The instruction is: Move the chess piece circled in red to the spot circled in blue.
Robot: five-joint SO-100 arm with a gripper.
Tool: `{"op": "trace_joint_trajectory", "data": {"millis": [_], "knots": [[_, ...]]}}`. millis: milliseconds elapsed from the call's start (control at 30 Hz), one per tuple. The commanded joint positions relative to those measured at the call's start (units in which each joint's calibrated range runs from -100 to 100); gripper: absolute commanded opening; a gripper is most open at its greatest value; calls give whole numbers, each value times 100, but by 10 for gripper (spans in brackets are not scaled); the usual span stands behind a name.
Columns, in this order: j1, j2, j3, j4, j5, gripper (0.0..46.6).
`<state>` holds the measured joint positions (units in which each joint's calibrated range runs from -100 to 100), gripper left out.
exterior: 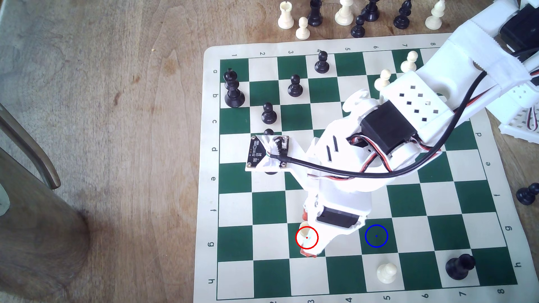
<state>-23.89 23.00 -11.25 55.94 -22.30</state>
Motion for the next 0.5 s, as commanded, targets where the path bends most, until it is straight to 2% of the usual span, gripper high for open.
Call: {"op": "trace_joint_trajectory", "data": {"millis": [0, 100, 467], "knots": [[62, -144, -26, -115, 5, 173], [94, -127, 37, -180, 5, 170], [78, -110, 55, -319, -20, 84]]}}
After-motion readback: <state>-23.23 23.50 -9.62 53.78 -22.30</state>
